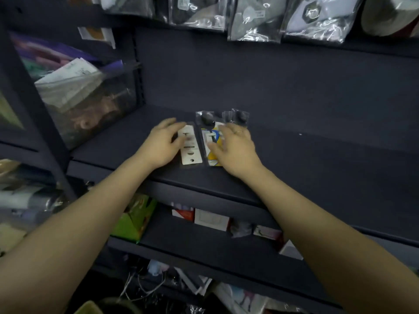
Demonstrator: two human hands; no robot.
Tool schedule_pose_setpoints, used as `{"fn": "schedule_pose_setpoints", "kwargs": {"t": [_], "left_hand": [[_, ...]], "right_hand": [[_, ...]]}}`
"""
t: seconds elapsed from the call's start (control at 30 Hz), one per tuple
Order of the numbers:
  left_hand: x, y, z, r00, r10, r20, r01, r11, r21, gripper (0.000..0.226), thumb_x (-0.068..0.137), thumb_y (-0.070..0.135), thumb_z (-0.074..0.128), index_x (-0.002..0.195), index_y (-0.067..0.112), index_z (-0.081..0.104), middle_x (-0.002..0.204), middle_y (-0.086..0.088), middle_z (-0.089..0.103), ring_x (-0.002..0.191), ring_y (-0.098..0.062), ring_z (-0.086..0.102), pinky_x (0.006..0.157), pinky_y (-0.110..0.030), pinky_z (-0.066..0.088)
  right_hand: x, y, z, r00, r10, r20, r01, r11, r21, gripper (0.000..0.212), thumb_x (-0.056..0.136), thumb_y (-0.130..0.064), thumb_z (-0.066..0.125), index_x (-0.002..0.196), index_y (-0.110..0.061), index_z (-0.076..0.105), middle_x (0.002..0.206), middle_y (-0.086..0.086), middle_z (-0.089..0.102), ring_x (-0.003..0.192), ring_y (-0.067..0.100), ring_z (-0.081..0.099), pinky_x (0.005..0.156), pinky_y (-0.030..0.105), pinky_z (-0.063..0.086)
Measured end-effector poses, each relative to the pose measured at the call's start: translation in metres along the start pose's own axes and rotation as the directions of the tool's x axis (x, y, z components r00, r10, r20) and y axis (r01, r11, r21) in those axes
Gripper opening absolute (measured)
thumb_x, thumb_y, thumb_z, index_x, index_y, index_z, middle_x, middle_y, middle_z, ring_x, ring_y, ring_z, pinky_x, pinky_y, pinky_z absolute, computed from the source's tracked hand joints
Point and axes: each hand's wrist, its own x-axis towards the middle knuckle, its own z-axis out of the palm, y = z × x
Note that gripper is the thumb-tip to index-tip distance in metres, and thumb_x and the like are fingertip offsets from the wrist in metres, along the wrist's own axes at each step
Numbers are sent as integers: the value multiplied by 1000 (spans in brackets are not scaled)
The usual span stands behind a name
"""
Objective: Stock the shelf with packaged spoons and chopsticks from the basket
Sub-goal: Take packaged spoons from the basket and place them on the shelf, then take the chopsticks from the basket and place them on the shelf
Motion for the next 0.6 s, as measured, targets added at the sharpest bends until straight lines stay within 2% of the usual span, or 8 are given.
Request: {"fn": "schedule_pose_setpoints", "kwargs": {"t": [0.1, 0.17, 0.23, 0.3, 0.37, 0.47, 0.53, 0.6], "left_hand": [[-50, -17, -23, 966, 199, -162, -199, 980, 21, 33, 90, 18, 48, 120, 11, 56, 125, -11, 55, 118, -26, 49, 98, -21, 28], [-91, -41, -35, 942, 263, -206, -248, 964, 96, 28, 87, 13, 45, 111, 6, 59, 109, -13, 62, 103, -25, 52, 88, -21, 31], [-134, -78, -40, 952, 252, -175, -228, 962, 147, 29, 85, 13, 42, 105, 2, 60, 99, -15, 63, 94, -23, 50, 83, -26, 34], [-179, -126, -37, 992, 107, -71, -97, 987, 126, 31, 82, 17, 40, 102, 4, 60, 96, -16, 63, 93, -26, 53, 82, -30, 38], [-225, -175, -29, 998, -64, 25, 61, 992, 107, 34, 81, 23, 40, 106, 9, 58, 99, -16, 63, 95, -31, 57, 83, -30, 40], [-295, -239, -17, 921, -360, 147, 341, 929, 140, 38, 84, 23, 42, 114, 8, 59, 111, -14, 62, 104, -32, 57, 86, -31, 44], [-335, -273, -9, 861, -461, 216, 447, 887, 112, 42, 79, 26, 41, 107, 2, 63, 104, -19, 66, 97, -34, 62, 82, -30, 46], [-372, -304, 7, 816, -511, 271, 501, 858, 111, 39, 76, 24, 42, 96, 2, 67, 91, -19, 71, 84, -31, 68, 71, -27, 48]], "right_hand": [[-23, -37, 8, 955, -293, -39, 296, 945, 140, 30, 91, -21, 53, 115, -7, 63, 121, 12, 60, 116, 28, 52, 98, 29, 35], [-42, -65, 22, 907, -421, 0, 413, 888, 203, 22, 89, -19, 50, 99, -10, 67, 99, 9, 67, 93, 26, 61, 82, 35, 47], [-58, -94, 46, 864, -493, 102, 463, 857, 225, 21, 90, -23, 47, 93, -14, 66, 89, 5, 67, 82, 23, 62, 72, 41, 51], [-73, -118, 84, 812, -545, 207, 490, 830, 266, 21, 91, -24, 46, 91, -15, 65, 85, 2, 68, 79, 22, 62, 67, 41, 51], [-87, -138, 134, 773, -536, 340, 443, 839, 317, 20, 93, -24, 46, 91, -13, 64, 81, 2, 66, 73, 21, 59, 63, 40, 50], [-113, -151, 227, 661, -405, 631, 271, 914, 303, 19, 95, -22, 45, 85, -13, 57, 73, 7, 60, 70, 27, 56, 63, 38, 46], [-136, -151, 295, 517, -309, 798, 174, 951, 256, 22, 97, -20, 41, 76, -17, 47, 71, 9, 51, 72, 31, 54, 65, 40, 42], [-168, -146, 361, 402, -214, 890, 108, 977, 186, 25, 96, -20, 40, 72, -19, 44, 81, 13, 54, 84, 30, 57, 78, 40, 42]]}}
